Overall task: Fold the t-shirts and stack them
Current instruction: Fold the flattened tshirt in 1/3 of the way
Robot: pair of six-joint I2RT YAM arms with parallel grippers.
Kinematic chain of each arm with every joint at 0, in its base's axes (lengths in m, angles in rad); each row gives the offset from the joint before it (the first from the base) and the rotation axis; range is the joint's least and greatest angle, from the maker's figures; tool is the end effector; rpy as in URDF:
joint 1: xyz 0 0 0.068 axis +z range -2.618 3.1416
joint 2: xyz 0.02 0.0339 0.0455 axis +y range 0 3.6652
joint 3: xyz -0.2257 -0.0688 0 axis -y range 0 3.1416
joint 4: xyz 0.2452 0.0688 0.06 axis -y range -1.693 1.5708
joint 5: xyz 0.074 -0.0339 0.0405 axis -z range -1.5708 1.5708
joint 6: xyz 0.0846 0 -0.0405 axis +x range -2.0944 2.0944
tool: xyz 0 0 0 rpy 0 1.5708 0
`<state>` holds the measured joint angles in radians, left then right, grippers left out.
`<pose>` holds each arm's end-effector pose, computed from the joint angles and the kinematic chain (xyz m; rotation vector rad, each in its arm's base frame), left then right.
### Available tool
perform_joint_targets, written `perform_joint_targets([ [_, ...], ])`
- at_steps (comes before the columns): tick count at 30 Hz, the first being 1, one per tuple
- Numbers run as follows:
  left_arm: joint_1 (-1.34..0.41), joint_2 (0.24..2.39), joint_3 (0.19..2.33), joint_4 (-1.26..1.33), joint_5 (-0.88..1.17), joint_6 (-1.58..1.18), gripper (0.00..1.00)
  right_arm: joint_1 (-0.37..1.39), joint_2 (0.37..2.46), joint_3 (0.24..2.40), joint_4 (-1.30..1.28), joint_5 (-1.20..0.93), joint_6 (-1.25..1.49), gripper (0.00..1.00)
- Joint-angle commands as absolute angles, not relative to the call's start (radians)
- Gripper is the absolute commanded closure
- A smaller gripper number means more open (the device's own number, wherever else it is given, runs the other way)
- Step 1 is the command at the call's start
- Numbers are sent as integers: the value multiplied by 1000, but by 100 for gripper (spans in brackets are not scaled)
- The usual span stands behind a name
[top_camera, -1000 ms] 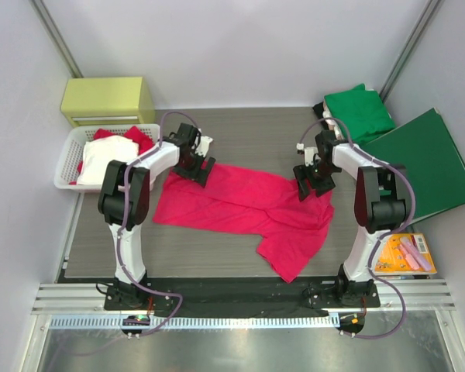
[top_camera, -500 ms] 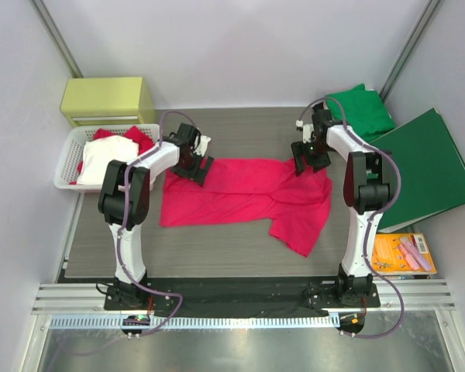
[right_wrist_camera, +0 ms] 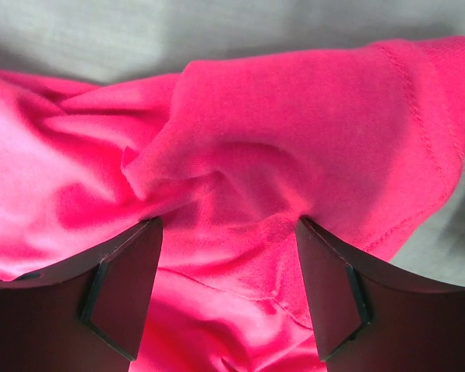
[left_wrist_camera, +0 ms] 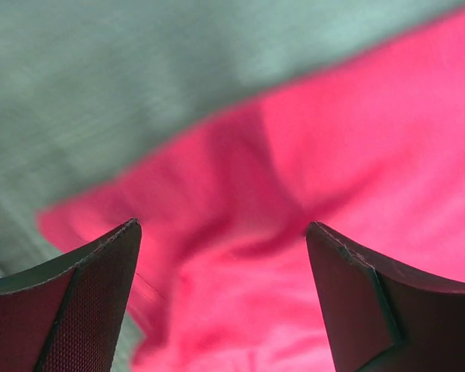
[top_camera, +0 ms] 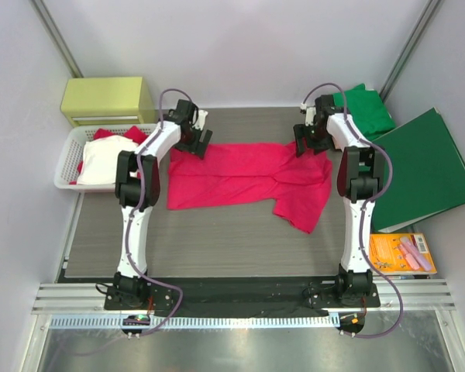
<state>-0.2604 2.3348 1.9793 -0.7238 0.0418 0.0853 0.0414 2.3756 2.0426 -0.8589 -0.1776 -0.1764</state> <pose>0.4839 -0.1326 0.1076 0.4701 2.6114 -0.1134 0.4911 0.0353 0.1004 -0.3449 2.7235 0.2083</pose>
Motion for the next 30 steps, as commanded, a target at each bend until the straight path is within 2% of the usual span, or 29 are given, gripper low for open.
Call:
perform_joint_targets([
  [1, -252, 2398, 2127, -781, 51, 84, 12, 35, 2488, 2162, -870, -166, -158, 24],
  [4, -252, 2436, 2187, -798, 60, 78, 12, 35, 2523, 2215, -873, -176, -147, 24],
  [7, -253, 2410, 2154, -782, 66, 83, 12, 37, 2514, 2211, -855, -221, -149, 25],
  [14, -252, 2312, 2046, -703, 57, 114, 11, 38, 2352, 2080, -749, -271, -156, 22],
  [18, -253, 2247, 2036, -701, 45, 117, 11, 52, 2206, 2023, -744, -279, -173, 21],
  [24, -256, 2068, 2013, -726, 26, 121, 11, 103, 1881, 1907, -784, -252, -219, 16],
  [28, -256, 1904, 1915, -825, 70, 55, 11, 114, 1667, 1884, -975, -200, -215, 14],
  [30, -256, 1792, 1783, -882, 176, 22, 11, 114, 1579, 1777, -1092, -169, -242, 14],
])
